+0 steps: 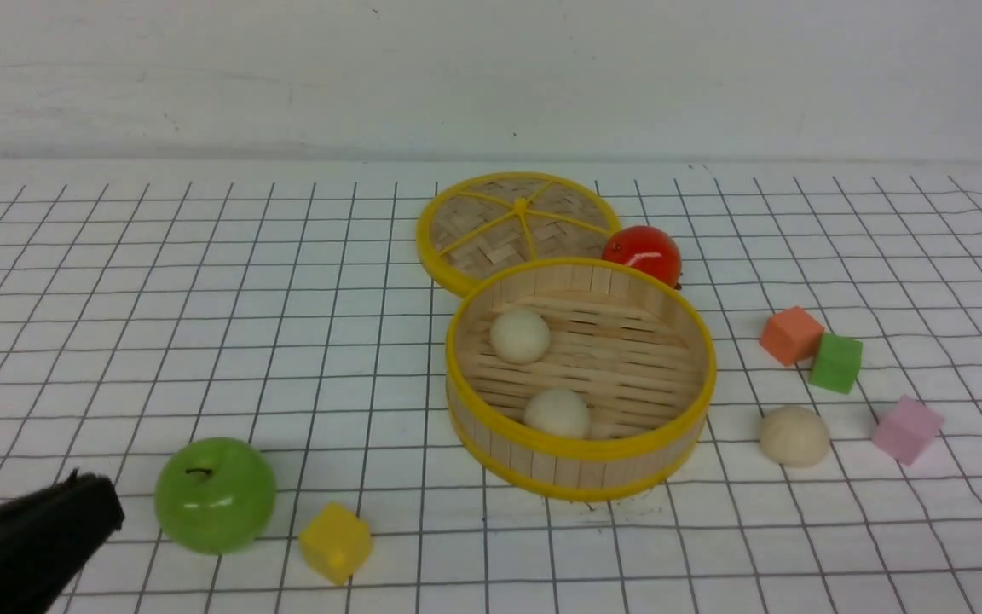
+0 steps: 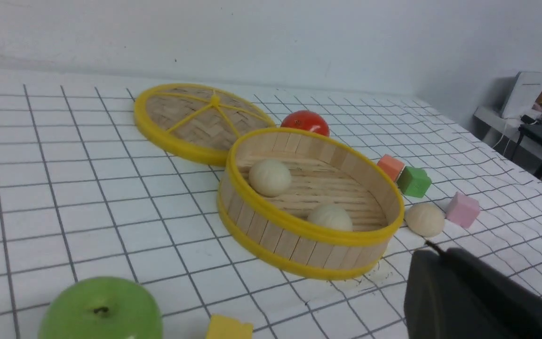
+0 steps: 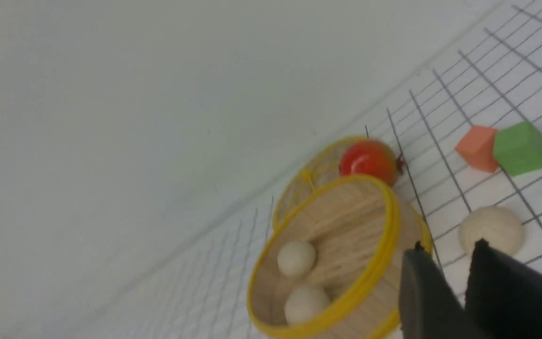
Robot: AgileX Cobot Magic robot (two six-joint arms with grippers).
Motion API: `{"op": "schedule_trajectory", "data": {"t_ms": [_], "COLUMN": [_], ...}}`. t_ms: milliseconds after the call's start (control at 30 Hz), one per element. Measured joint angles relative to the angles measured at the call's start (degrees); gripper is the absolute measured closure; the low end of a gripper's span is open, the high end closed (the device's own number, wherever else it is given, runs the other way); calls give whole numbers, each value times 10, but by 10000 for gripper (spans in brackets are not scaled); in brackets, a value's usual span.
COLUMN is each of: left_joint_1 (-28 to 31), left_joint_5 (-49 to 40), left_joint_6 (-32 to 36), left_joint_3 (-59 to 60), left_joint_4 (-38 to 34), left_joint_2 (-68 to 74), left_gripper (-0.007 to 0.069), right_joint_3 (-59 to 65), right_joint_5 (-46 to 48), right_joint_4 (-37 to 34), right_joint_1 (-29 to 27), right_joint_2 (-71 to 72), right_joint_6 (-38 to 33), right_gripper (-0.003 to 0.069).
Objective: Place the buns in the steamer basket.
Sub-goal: Use the right arm to grab a steamed stuffed bun
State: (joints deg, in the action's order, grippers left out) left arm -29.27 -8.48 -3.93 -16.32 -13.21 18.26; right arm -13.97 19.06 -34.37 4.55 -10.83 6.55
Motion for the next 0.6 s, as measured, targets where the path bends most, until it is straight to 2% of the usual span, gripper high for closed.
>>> {"op": "schedule_trajectory", "data": {"t_ms": [133, 267, 367, 467, 567, 600], "left_joint_1": [0, 0, 0, 0, 0, 0], "left_joint_5": [3, 9, 15, 15, 15, 15], "left_joint_6": [0, 0, 0, 0, 0, 0], "left_joint_3": [27, 32, 32, 32, 32, 32], "left_joint_4": [-1, -1, -1, -1, -1, -1], "left_joint_2": [-4, -4, -4, -4, -4, -4], "left_gripper": [638, 638, 638, 638, 638, 638], "right_joint_3": [-141, -298, -360, -420, -466, -496], "right_joint_5": [158, 295, 330, 326, 316, 312], "right_joint_4": [37, 81, 91, 119, 171, 205], "right_joint_1": [0, 0, 7, 41, 69, 77], "right_joint_2": [-177, -412, -528, -628, -700, -745], "right_joint_6": [-89, -132, -135, -131, -99, -69], "right_gripper": [652, 662, 662, 662, 662, 659]}}
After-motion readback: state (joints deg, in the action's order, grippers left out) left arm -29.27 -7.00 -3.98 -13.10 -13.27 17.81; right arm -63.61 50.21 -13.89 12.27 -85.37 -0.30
